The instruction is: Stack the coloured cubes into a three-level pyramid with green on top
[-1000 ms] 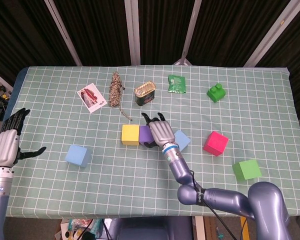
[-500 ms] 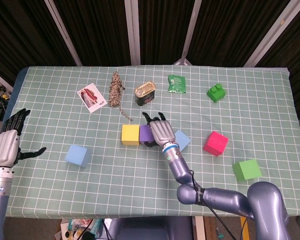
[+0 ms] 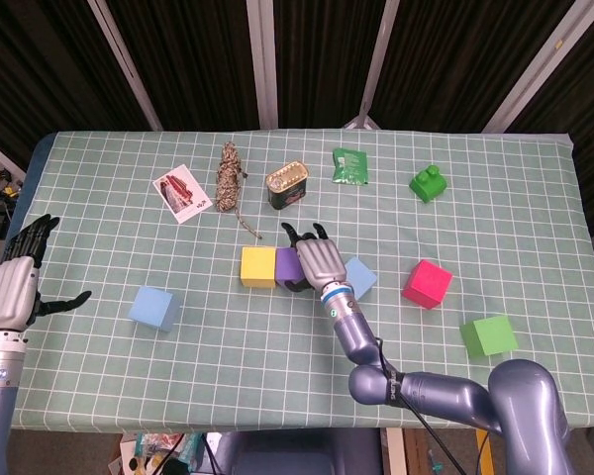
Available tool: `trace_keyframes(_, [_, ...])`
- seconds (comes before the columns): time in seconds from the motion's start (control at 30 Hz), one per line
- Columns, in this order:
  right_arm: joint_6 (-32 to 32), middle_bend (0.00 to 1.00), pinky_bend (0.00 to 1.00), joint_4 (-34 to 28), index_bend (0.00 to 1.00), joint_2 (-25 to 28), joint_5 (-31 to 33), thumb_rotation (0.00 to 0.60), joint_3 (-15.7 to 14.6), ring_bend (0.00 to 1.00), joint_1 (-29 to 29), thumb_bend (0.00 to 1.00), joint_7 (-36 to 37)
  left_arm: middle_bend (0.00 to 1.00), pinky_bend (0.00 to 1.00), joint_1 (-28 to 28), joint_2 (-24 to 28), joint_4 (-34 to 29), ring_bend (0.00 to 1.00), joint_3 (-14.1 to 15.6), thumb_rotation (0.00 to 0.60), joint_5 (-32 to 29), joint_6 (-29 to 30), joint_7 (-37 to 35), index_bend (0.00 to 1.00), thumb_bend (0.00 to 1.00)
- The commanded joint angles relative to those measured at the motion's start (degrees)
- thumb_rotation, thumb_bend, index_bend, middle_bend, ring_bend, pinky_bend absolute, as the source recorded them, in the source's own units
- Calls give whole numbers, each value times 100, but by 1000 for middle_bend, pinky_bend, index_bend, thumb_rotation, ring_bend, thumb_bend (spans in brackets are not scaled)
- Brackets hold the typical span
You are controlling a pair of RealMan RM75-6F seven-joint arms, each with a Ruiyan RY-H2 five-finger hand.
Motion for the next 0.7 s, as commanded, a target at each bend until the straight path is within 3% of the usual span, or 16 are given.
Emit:
trace_keyframes(0.03, [-1, 376, 0, 4, 0, 0, 8, 600, -14, 236, -1, 251, -16, 0, 20, -1, 1, 1, 0, -4, 600, -2, 1, -5, 0, 142])
trace_keyframes(0.37, [-1, 307, 0, -41, 0, 0, 62, 600, -70, 194, -10, 251, -83, 0, 20, 1, 4, -6, 0, -4, 600, 2, 5, -6, 0, 142])
trace_keyframes(0.7, [-35, 141, 0, -85, 0, 51, 99, 600, -112, 107, -12, 251, -143, 0, 19, 2, 5, -12, 0, 2, 600, 23, 13, -5, 0, 142])
